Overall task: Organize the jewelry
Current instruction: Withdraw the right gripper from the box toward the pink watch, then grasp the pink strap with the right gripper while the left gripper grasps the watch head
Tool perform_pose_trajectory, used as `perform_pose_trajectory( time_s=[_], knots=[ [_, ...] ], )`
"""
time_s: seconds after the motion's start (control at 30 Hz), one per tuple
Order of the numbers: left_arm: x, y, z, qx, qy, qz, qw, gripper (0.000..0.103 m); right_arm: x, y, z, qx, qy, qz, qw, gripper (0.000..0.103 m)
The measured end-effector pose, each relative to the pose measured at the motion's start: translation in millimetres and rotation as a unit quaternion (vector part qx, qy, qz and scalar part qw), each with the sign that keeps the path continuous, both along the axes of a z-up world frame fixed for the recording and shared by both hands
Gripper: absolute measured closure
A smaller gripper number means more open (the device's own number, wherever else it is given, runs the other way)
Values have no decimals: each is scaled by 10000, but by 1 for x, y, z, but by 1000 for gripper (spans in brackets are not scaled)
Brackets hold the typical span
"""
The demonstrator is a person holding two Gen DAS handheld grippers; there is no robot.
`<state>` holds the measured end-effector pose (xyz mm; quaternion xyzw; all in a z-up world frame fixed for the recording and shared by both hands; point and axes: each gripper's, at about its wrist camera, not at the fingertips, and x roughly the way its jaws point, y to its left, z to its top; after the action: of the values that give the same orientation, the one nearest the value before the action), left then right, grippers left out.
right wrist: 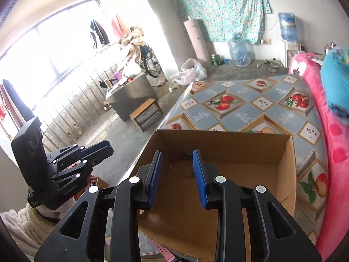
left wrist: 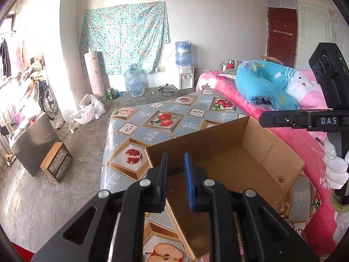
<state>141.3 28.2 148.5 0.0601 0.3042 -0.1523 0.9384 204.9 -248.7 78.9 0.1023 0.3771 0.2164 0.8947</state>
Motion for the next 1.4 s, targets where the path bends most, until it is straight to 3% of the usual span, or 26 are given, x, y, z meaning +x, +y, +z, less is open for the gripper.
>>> perform_pose_trajectory(
  time_s=[0.17, 0.33, 0.4, 0.57, 0.67, 0.9, 1.0, 1.17, 1.27, 1.4],
  knots=[
    [-49, 11, -13, -133, -98, 23, 9999, 87, -67, -17, -12, 189, -255, -160, 9994, 69],
    [-88, 14, -37, -108, -44, 21, 9999, 86, -114, -23, -47, 169, -175, -204, 9995, 50],
    [-96, 13, -50, -178, 150, -26, 9997, 86, -123, -13, -68, 51, 23, 19, 10000, 47],
    [-103, 3, -92, -140, 711, -71, 9973, 86, -127, 21, -115, -908, 277, 194, 9953, 47],
    [-106, -1, -108, -77, 896, -112, 9959, 86, -121, 29, -136, -1077, 405, 309, 9929, 47],
    [-112, -9, -127, 5, 1124, -267, 9933, 86, -121, 54, -158, -1787, 496, 473, 9815, 47],
    [-113, -15, -133, 63, 1217, -368, 9919, 86, -126, 59, -165, -2107, 416, 481, 9755, 53],
    [-117, -24, -143, 296, 1289, -600, 9894, 86, -129, 64, -165, -2219, 348, 619, 9725, 54],
    [-121, -31, -147, 437, 1301, -767, 9876, 86, -136, 63, -164, -2165, 388, 755, 9726, 63],
    [-130, -43, -159, 785, 1302, -1087, 9824, 76, -141, 51, -164, -1979, 564, 904, 9744, 65]
  ],
)
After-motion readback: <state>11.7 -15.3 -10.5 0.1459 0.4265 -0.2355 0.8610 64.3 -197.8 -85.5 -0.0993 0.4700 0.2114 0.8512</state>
